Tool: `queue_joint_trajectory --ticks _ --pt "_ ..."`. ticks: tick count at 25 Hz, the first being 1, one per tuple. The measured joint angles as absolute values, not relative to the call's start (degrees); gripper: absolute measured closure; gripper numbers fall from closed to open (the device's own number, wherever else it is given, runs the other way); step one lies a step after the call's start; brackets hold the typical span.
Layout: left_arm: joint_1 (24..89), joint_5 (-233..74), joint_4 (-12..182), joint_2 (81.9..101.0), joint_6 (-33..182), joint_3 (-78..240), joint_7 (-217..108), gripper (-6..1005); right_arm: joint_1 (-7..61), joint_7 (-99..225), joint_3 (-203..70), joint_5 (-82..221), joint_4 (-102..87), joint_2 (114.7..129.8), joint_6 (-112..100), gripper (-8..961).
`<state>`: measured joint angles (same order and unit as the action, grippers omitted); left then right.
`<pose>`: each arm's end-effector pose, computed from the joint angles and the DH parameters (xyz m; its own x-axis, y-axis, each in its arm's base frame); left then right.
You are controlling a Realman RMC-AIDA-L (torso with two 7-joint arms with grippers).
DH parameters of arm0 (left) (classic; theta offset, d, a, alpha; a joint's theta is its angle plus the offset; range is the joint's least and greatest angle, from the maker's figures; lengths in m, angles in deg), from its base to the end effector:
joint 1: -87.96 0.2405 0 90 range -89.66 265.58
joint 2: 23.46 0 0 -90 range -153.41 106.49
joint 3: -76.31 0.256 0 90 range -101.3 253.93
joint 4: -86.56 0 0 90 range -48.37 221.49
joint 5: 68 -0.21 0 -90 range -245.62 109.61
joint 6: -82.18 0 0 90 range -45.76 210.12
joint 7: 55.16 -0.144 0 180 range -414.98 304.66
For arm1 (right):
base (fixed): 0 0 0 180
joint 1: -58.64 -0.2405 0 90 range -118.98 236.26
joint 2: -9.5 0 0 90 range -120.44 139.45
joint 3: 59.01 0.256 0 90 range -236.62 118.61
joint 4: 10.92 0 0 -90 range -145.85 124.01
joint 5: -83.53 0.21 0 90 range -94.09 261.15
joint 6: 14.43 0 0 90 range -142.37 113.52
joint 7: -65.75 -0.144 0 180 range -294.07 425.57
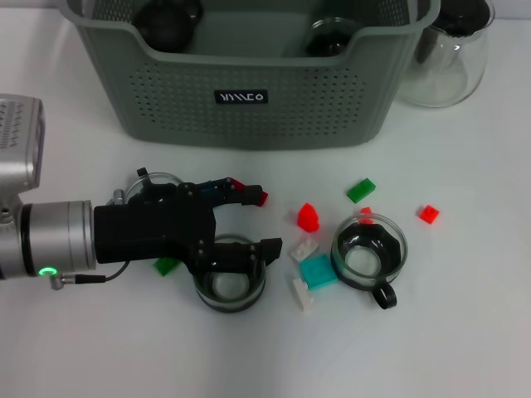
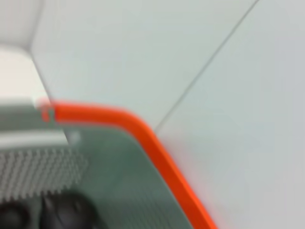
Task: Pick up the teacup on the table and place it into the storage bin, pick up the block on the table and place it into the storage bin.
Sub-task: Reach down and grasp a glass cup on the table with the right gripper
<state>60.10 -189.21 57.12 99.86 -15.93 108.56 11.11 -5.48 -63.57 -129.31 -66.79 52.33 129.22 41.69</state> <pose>-0.2629 0.2730 -0.0448 0.7474 0.3211 0.5817 0.3845 -0.9230 0.0155 -0.0128 0.4777 0.0166 0.9999 -0.0060 -0.0100 -0.0112 -0.7291 -0.6843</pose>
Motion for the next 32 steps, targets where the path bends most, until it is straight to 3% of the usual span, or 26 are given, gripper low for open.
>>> queue_joint_trajectory --ticks 10,13,21,28,32 --pt "60.1 -189.5 57.1 99.77 -16.0 108.6 11.2 128 3.9 -60.6 -123.5 -48.2 68.0 126.65 54.1 273" --pt "60.1 -189.6 57.1 99.73 -16.1 108.6 11.2 128 7.2 -58.4 -120.6 -41.2 70.4 125.36 60.1 75" --pt "60.7 -189.7 57.1 99.63 -16.4 108.6 11.2 127 17.2 -49.2 -106.6 -21.5 68.9 122.74 82.8 83" --pt "61.2 -189.7 57.1 99.52 -16.4 108.6 11.2 127 21.5 -46.3 -105.3 -23.6 65.5 120.67 95.6 84" --pt "61.2 -189.7 57.1 99.5 -16.4 108.7 11.2 127 22.2 -46.6 -106.5 -34.0 64.4 120.71 98.7 83"
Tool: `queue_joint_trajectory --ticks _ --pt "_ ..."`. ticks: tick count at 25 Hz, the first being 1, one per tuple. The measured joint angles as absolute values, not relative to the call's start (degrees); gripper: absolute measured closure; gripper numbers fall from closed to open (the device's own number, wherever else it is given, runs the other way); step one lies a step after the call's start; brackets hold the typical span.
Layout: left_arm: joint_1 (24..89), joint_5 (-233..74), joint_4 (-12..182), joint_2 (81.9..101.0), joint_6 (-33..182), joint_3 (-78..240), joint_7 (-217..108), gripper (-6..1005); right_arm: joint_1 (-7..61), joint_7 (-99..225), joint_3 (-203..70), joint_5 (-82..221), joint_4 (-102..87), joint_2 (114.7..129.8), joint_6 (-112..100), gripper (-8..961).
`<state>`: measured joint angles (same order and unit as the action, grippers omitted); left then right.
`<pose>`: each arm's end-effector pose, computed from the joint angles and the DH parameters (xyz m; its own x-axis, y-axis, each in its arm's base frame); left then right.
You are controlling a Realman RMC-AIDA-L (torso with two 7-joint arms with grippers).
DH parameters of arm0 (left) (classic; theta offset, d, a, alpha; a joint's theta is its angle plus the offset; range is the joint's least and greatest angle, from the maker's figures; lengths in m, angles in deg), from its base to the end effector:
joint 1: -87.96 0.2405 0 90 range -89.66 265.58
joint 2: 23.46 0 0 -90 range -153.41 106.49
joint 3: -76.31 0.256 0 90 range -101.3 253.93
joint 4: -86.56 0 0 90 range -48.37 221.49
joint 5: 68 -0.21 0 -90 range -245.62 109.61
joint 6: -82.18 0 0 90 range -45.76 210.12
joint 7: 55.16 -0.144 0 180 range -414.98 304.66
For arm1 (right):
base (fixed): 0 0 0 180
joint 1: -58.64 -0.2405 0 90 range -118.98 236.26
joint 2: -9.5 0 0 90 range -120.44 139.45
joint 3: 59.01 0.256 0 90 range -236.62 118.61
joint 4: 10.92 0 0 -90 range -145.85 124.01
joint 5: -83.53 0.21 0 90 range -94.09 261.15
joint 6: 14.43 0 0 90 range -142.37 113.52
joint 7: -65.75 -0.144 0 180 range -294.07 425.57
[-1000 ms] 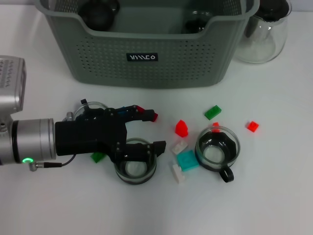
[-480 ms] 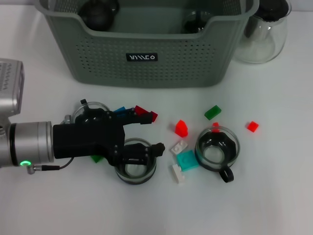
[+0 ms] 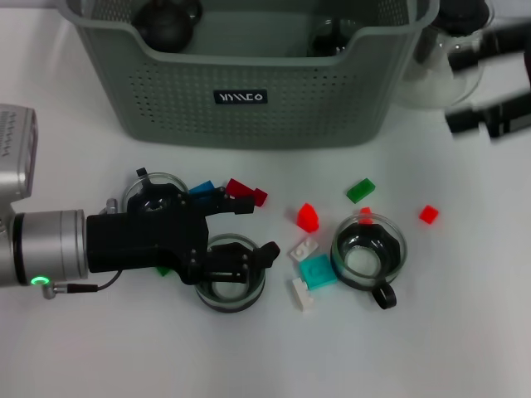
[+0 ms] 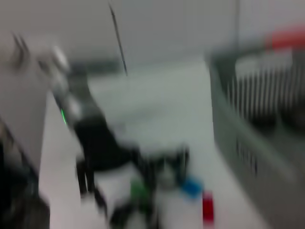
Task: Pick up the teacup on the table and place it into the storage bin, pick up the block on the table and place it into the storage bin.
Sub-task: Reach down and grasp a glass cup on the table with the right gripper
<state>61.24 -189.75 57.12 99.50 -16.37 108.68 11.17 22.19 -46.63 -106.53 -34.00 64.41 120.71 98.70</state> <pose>-0.2697 0.2667 -0.0431 0.7469 0.3377 0.5728 0.3979 -0.9172 0.0220 0.1611 0.3394 0.1154 0.9509 -0.2528 -0.1786 -0.2704 -0.9593 -0.0820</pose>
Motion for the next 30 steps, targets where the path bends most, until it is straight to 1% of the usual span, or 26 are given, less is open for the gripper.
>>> queue_joint_trajectory --ticks 2,3,5,8,11,13,20,30 --pt "61.2 -189.7 57.0 99.49 -16.4 108.7 11.2 127 21.9 -47.1 -108.4 -40.8 64.3 121.51 98.7 83" --pt "61.1 -189.7 57.0 99.49 -16.4 108.8 11.1 127 21.5 -47.3 -109.4 -45.4 64.1 122.24 98.6 83" --pt "61.0 -189.7 57.0 99.39 -16.3 108.9 11.1 127 20.2 -47.7 -110.3 -52.2 63.4 123.93 97.9 85" --pt "60.8 -189.7 56.9 99.33 -16.3 109.0 11.0 127 17.7 -47.6 -110.6 -61.4 61.5 126.95 94.9 88" --pt "60.7 -189.7 56.9 99.29 -16.3 108.9 10.9 127 15.5 -46.9 -111.6 -66.3 58.4 129.11 90.5 87" --pt "60.7 -189.7 56.9 99.24 -16.3 108.9 10.9 127 14.3 -46.6 -113.3 -66.5 55.1 129.45 88.3 87" --pt "60.8 -189.7 57.1 99.23 -16.3 108.7 10.9 128 10.5 -45.4 -118.1 -66.1 44.9 129.63 81.8 87" --pt "61.0 -189.5 57.1 99.23 -16.0 108.7 10.8 127 10.0 -44.9 -128.6 -61.8 40.5 129.82 73.8 88"
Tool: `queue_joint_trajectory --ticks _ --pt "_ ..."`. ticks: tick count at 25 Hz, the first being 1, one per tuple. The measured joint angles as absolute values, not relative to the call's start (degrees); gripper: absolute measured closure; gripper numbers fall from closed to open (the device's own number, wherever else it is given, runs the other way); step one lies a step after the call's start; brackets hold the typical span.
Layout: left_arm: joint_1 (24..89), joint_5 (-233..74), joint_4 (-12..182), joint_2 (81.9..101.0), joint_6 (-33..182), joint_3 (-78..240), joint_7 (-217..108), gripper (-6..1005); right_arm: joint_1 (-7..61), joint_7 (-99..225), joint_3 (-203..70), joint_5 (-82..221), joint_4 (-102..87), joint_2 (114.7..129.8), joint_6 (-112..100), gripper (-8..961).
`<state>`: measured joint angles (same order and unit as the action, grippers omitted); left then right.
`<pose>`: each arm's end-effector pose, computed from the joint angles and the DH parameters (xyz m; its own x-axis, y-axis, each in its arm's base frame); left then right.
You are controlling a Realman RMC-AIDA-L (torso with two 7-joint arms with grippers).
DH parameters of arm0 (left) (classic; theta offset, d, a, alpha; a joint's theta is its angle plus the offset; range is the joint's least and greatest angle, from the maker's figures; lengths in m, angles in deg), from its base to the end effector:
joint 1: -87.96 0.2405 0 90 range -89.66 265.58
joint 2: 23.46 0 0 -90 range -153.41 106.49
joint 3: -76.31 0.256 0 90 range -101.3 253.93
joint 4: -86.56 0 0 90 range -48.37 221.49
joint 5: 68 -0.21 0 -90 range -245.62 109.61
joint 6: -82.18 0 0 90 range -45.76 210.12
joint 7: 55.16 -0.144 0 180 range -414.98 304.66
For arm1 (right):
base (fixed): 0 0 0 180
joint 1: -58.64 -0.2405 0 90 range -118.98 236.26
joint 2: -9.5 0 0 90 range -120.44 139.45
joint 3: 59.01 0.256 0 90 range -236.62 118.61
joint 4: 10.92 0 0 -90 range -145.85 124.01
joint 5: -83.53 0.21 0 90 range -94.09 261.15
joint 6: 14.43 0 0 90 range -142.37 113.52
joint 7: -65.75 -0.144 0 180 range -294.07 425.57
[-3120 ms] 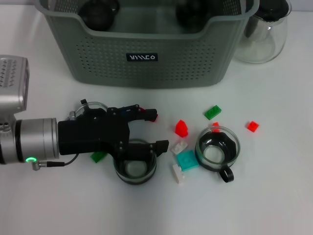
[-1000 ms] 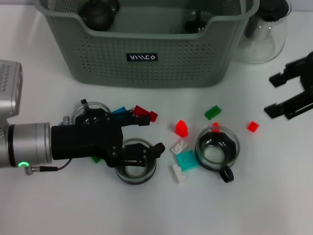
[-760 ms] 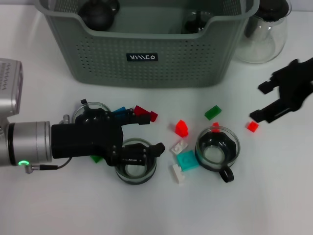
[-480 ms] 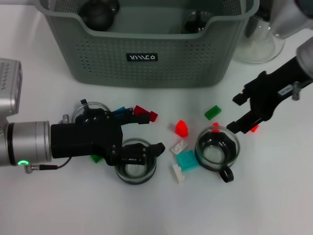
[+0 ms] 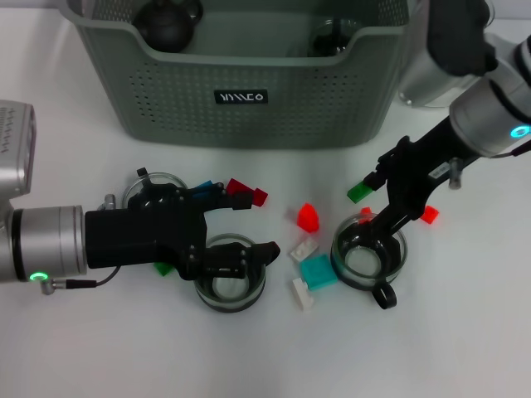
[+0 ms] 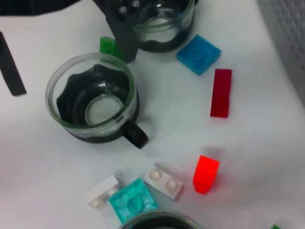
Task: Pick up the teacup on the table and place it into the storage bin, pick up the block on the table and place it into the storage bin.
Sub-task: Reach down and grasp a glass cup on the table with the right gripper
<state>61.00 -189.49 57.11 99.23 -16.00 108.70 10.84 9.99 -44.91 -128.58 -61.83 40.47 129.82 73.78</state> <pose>-0.2701 0.2695 -0.0413 0.7526 0.3270 0.5715 0.3932 -0.9194 0.0084 0.1731 0.3728 -0.0410 0.9142 -0.2343 0.3306 -0.2235 -0.9721 -0.0710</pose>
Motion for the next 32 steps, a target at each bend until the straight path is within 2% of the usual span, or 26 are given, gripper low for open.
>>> queue_joint_trajectory --ticks 13,16,21,32 --pt "61.2 -189.3 57.1 99.33 -15.7 108.7 10.8 127 10.2 -45.2 -139.3 -60.6 39.8 130.23 67.5 87" --pt "61.2 -189.3 57.1 99.4 -15.6 108.7 10.8 127 10.2 -45.3 -142.0 -60.4 39.7 130.29 66.2 185" --pt "61.1 -189.3 57.1 99.47 -15.5 108.7 10.8 127 9.5 -45.5 -144.0 -60.3 38.3 130.42 64.6 225" --pt "61.2 -189.2 57.1 99.59 -15.1 108.7 10.8 128 8.4 -46.8 -144.5 -59.5 35.7 130.08 64.0 379"
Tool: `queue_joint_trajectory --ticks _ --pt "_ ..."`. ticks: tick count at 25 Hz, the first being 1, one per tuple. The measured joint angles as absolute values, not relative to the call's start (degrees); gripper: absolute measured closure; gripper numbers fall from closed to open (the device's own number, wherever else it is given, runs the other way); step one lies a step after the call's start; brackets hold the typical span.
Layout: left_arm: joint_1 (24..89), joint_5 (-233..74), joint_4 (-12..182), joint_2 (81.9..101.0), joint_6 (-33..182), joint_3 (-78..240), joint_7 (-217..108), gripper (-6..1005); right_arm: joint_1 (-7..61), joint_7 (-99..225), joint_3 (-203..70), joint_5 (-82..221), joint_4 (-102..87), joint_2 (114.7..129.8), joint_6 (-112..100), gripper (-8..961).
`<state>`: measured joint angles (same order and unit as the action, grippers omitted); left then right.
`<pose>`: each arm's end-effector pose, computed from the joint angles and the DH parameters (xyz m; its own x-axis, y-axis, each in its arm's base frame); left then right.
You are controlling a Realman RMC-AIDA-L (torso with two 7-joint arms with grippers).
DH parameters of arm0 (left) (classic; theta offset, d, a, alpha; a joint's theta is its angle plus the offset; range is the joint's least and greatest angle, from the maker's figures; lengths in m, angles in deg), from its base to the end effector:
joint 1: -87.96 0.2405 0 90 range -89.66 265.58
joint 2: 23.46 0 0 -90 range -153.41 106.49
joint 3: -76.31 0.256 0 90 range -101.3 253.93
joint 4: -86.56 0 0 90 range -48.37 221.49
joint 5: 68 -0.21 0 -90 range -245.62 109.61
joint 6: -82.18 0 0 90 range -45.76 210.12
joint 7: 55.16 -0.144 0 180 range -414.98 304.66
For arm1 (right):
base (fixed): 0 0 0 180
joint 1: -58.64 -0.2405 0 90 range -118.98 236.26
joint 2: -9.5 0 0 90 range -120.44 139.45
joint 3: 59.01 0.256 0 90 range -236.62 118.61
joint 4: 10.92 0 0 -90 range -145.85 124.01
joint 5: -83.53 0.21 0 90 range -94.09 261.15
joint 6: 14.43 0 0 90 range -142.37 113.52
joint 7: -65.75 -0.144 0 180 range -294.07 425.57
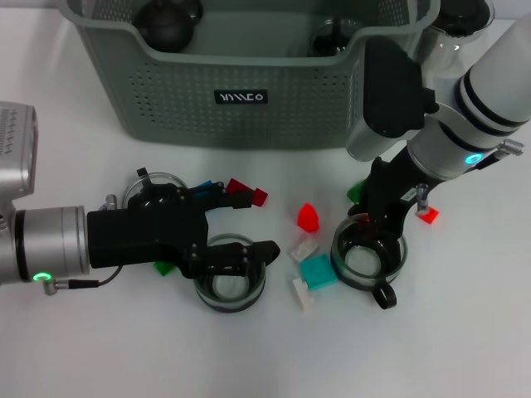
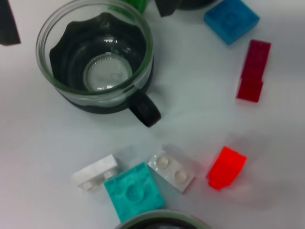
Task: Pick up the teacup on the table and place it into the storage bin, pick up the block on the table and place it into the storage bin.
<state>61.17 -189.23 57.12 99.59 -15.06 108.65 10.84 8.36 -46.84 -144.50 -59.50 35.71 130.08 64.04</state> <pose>-0.2705 0.2701 -0.0438 0.7496 0.3310 0.5731 0.4047 -0.9144 -0.0012 0.1722 0.3678 -0.0812 0.8870 -0.1048 0.4497 -0.0910 -0.9945 -0.0523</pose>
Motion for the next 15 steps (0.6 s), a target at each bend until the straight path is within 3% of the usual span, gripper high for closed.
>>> queue_joint_trajectory --ticks 6,10,15 --pt "61.2 -189.2 57.1 99.59 -15.0 108.7 10.8 128 7.7 -47.1 -144.5 -59.5 34.5 130.05 64.7 617" --pt "61.3 -189.2 57.1 99.58 -15.1 108.7 10.8 127 8.5 -48.3 -142.0 -59.4 37.8 129.77 66.9 855" --pt "61.4 -189.3 57.1 99.58 -15.2 108.7 10.8 128 8.9 -48.3 -138.8 -59.6 40.9 129.56 71.0 888"
